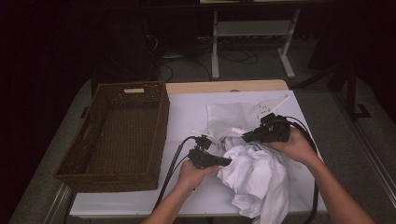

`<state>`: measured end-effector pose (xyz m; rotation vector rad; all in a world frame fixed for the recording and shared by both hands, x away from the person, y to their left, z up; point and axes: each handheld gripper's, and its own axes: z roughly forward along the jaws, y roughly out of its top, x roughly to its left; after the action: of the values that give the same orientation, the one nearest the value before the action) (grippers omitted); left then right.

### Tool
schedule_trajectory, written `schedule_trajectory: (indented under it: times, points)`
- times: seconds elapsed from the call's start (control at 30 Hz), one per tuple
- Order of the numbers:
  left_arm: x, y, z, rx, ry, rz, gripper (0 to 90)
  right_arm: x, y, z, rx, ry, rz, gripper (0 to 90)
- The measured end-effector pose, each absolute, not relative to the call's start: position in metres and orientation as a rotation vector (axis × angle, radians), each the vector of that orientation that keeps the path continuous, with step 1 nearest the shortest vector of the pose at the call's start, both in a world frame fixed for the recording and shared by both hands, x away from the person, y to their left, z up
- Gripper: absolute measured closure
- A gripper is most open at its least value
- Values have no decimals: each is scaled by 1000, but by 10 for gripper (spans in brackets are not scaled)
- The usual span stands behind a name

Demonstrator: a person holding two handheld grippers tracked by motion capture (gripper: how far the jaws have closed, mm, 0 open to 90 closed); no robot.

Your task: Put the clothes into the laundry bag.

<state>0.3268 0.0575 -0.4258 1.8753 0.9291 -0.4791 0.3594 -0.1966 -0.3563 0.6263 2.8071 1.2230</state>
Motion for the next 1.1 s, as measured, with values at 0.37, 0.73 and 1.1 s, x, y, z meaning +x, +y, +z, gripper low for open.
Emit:
schedule_trajectory:
  times: [0.37,0.73,1.1]
  points:
    - [347,31,-415,1800,996,-265,842,350,-198,-328,597,2786,1351,874]
    - [349,52,-415,1905,1035,-313,465,363,-202,-356,691,2814,1284,872]
    - [319,82,-410,1896,1045,-526,260,367,-199,-357,699,2801,1250,871]
